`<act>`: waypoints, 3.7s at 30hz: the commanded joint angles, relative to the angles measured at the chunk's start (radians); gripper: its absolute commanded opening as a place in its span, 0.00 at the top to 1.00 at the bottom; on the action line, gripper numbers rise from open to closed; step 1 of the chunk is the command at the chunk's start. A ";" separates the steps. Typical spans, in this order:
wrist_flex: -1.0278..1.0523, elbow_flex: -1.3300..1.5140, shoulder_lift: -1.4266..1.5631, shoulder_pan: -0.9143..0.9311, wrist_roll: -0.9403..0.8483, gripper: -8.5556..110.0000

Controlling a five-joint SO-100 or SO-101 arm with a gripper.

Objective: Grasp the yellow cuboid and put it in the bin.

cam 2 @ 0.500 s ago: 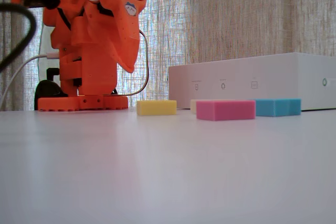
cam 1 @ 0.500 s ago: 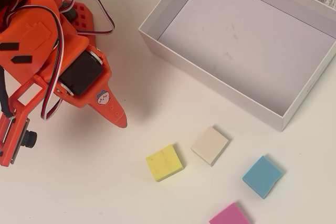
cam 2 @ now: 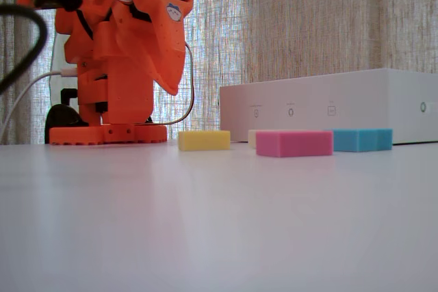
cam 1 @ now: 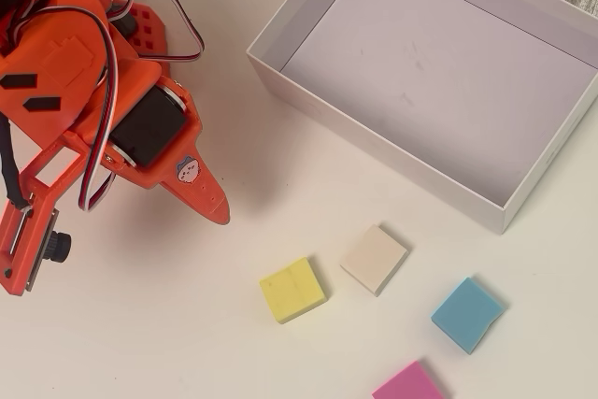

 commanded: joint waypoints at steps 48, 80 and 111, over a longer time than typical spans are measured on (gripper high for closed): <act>-0.043 -1.020 -1.350 -0.167 0.511 0.76; -0.236 -0.793 -1.557 -0.040 0.497 0.73; -0.279 -0.793 -1.698 0.066 0.491 0.73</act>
